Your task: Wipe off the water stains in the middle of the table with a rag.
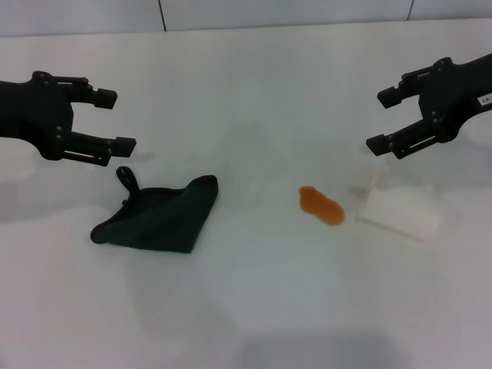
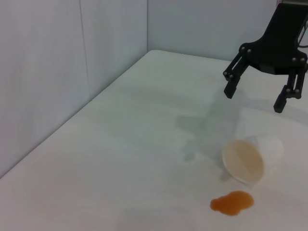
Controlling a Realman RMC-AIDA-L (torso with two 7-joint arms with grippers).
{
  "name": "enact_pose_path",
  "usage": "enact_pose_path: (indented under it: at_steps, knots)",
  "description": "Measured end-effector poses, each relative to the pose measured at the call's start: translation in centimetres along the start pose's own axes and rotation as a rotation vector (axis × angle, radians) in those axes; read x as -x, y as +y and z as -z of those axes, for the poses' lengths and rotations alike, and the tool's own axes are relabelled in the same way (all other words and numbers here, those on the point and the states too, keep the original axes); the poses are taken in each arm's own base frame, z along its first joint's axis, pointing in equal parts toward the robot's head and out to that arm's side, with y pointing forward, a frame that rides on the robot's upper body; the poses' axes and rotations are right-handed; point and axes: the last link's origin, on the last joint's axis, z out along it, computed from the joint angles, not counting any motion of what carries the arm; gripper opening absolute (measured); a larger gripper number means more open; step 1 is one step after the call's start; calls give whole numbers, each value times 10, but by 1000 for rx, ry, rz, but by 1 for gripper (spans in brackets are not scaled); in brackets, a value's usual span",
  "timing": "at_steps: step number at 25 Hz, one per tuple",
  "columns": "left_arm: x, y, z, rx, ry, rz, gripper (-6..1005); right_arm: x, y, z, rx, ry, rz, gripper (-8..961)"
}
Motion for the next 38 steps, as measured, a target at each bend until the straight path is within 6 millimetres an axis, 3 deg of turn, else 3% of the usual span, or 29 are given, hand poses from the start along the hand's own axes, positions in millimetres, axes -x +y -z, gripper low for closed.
enact_pose_path:
  at_steps: [22, 31, 38]
  knots:
    - [1, 1, 0, -1, -9, -11, 862, -5, 0, -2, 5, 52, -5, 853]
    - [2, 0, 4, -5, -17, -14, 861, -2, -2, -3, -23, 263, -99, 850]
    - [-2, 0, 4, 4, -18, -27, 862, 11, -3, -9, -34, 426, -145, 846]
